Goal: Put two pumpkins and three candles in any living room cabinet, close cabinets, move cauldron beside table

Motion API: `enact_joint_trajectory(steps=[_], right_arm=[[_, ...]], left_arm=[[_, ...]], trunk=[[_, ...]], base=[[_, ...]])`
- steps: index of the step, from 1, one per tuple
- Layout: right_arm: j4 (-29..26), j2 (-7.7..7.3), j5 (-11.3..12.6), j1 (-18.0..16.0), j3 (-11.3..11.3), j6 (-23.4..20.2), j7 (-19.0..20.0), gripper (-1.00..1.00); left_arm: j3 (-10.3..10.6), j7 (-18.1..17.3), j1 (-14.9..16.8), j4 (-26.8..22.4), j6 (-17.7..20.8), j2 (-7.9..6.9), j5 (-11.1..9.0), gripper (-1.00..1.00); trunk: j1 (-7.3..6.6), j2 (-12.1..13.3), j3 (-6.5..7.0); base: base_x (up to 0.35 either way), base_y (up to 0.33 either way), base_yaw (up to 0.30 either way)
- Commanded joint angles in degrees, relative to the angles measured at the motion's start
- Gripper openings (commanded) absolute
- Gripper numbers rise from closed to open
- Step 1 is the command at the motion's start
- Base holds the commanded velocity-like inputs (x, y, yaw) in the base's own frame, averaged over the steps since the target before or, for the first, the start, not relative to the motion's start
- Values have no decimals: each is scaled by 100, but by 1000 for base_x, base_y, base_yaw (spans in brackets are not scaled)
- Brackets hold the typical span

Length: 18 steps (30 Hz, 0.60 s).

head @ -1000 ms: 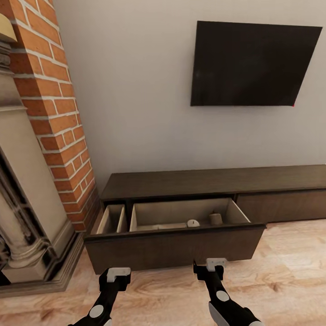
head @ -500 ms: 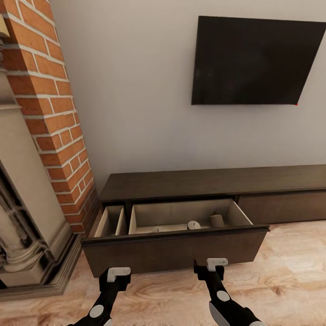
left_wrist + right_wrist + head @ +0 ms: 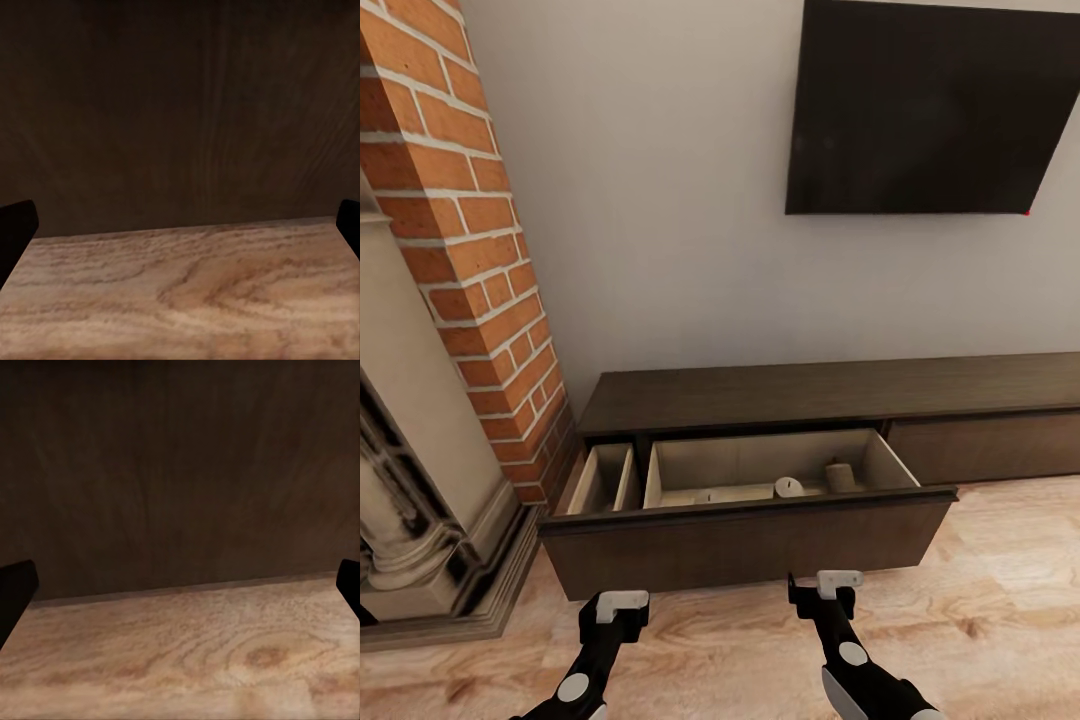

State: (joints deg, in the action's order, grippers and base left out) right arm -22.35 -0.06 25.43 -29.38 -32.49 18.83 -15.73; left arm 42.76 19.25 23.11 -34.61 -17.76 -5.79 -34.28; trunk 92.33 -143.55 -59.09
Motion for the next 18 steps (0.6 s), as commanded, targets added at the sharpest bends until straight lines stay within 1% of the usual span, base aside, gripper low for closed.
enact_joint_trajectory(steps=[1,7,14,18], right_arm=[[3,-3,46,-6,-47,24,-36,100],[3,-3,49,-6,-47,24,-36,100],[3,-3,50,-6,-47,24,-36,100],[3,-3,50,-6,-46,24,-36,100]], left_arm=[[48,44,8,-7,-26,-5,-43,100],[48,41,7,-13,-29,-3,-37,100],[54,44,5,-10,-14,-1,-24,100],[51,44,5,-10,-16,-1,-24,100]], trunk=[[-1,-2,-5],[-1,-2,-5],[-1,-2,-5],[-1,-2,-5]], base=[[0,0,0],[22,0,0],[231,0,0],[144,0,0]])
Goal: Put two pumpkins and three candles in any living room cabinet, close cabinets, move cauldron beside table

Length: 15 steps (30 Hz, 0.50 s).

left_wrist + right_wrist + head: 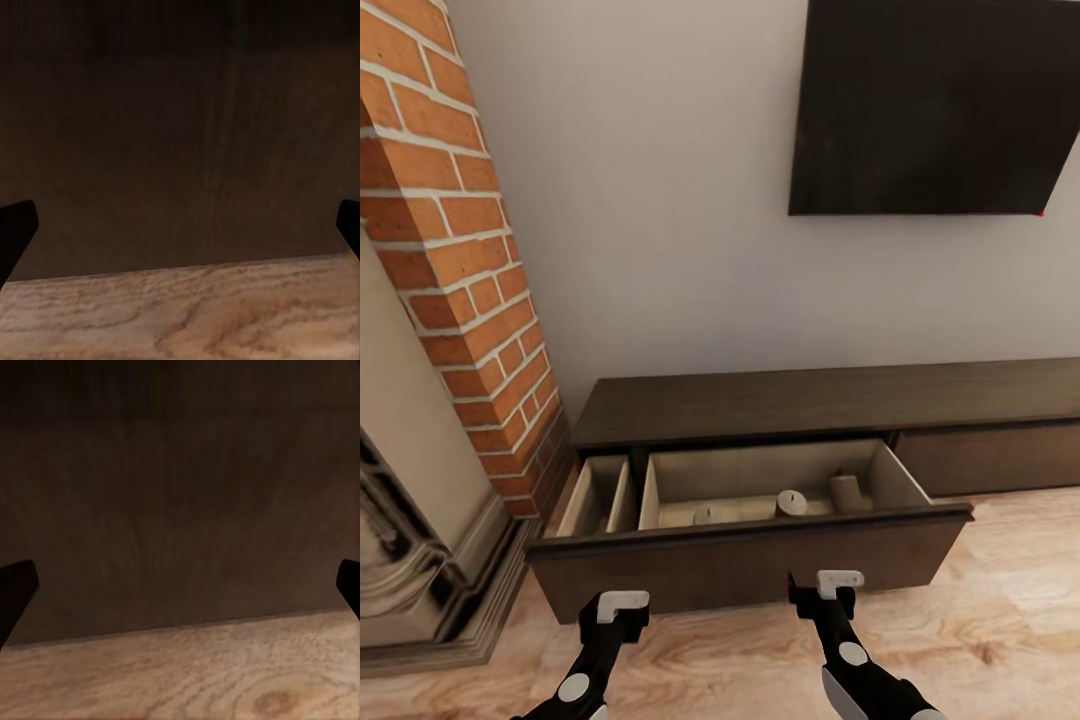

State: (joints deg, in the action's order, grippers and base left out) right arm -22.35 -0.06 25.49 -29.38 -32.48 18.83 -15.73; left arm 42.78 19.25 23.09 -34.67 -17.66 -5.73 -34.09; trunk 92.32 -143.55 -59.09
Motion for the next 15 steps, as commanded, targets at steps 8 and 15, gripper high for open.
enact_joint_trajectory(steps=[8,15], right_arm=[[5,-3,45,-6,-43,24,-36,100],[6,-3,49,-6,-40,24,-36,100]], left_arm=[[54,37,9,2,-20,-7,-38,100],[55,41,11,-2,-25,-7,-36,100]], trunk=[[0,-2,-5],[0,-2,-5]], base=[[195,29,0],[137,23,0]])
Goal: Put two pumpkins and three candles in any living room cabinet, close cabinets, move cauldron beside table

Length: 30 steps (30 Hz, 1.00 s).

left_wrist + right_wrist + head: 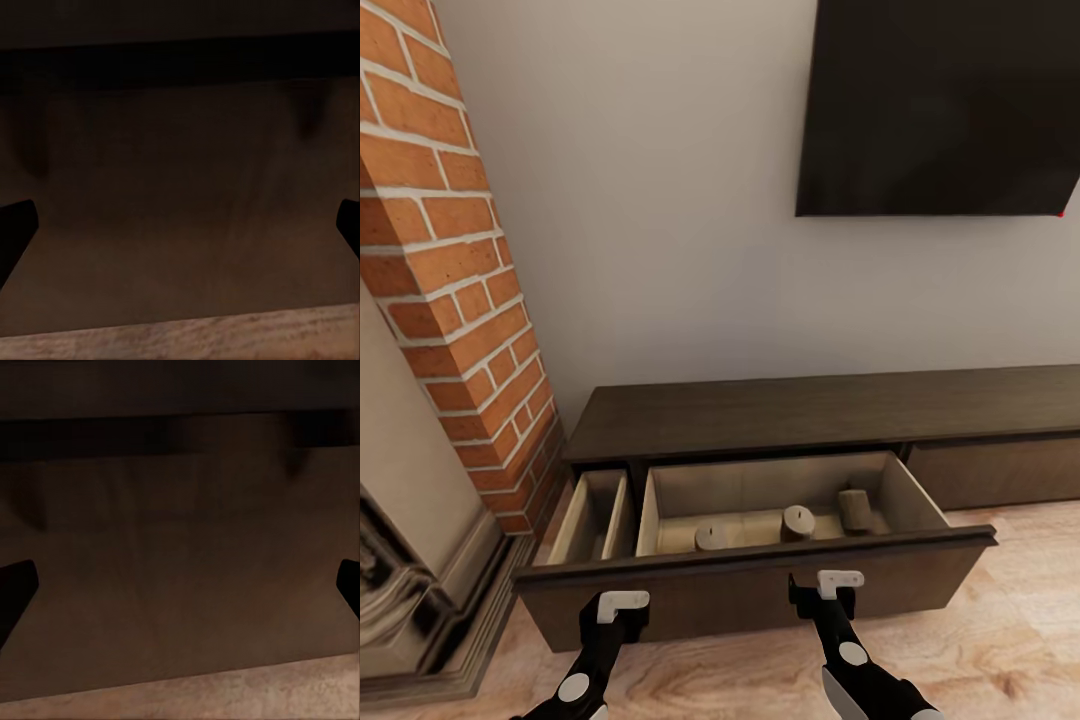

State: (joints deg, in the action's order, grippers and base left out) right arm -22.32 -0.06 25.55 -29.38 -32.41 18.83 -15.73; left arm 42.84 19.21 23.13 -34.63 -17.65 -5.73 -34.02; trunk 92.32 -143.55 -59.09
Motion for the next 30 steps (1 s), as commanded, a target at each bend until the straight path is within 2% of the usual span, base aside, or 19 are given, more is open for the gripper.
enact_joint_trajectory(steps=[1,22,30], right_arm=[[4,-3,44,-6,-47,24,-36,100],[8,-4,46,-6,-46,23,-36,100],[6,-3,46,-6,-46,24,-36,100]], left_arm=[[49,45,7,-6,-26,-7,-43,100],[41,47,7,-17,-28,-7,-51,100],[40,42,5,-10,-28,-7,-51,100]], trunk=[[-1,-2,-5],[-1,-2,-5],[20,-13,-182]], base=[[41,6,0],[6,1,0],[0,0,0]])
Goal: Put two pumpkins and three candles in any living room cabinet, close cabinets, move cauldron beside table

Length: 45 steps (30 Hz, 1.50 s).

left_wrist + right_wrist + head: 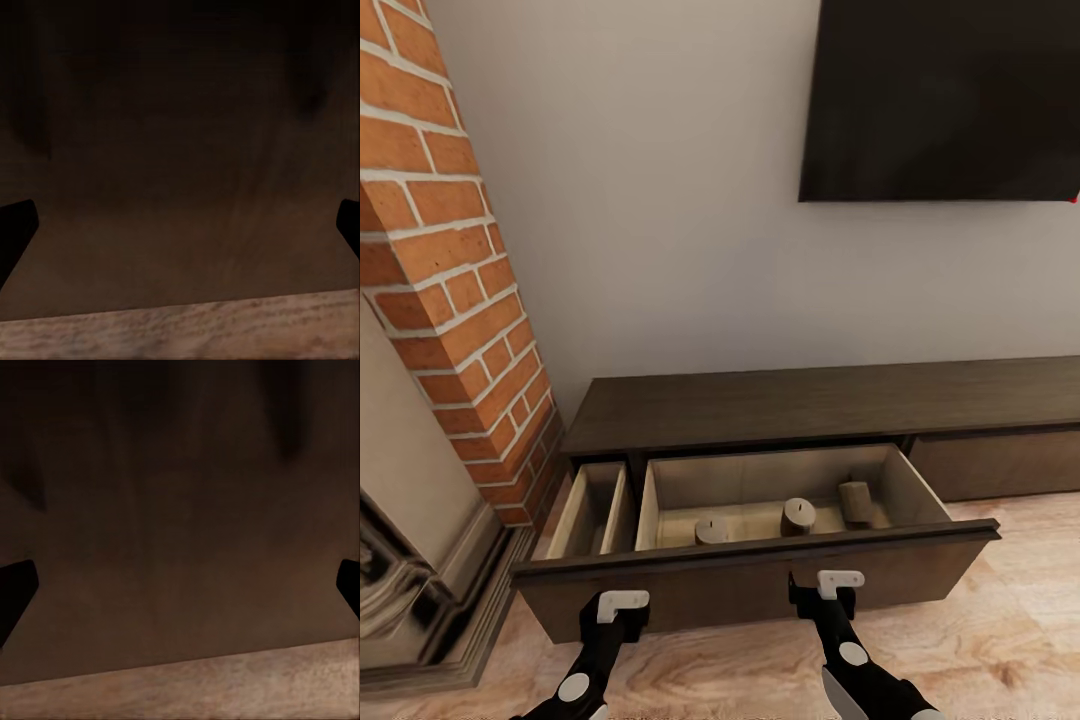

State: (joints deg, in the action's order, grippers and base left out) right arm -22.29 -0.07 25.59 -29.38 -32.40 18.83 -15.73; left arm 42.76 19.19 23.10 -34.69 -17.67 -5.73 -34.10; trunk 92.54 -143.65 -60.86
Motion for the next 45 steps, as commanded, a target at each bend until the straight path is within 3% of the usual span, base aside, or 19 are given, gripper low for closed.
enact_joint_trajectory(steps=[1,31,45], right_arm=[[2,-2,43,-6,-47,24,-36,100],[3,-2,43,-6,-47,23,-36,100],[2,-5,43,-6,-47,24,-36,100]], left_arm=[[50,45,8,-5,-26,-7,-43,100],[57,45,9,-3,-26,-7,-36,100],[57,41,9,4,-17,-7,-35,100]], trunk=[[1,-4,-28],[4,-5,-50],[4,-5,-50]], base=[[0,0,0],[57,0,0],[191,0,0]])
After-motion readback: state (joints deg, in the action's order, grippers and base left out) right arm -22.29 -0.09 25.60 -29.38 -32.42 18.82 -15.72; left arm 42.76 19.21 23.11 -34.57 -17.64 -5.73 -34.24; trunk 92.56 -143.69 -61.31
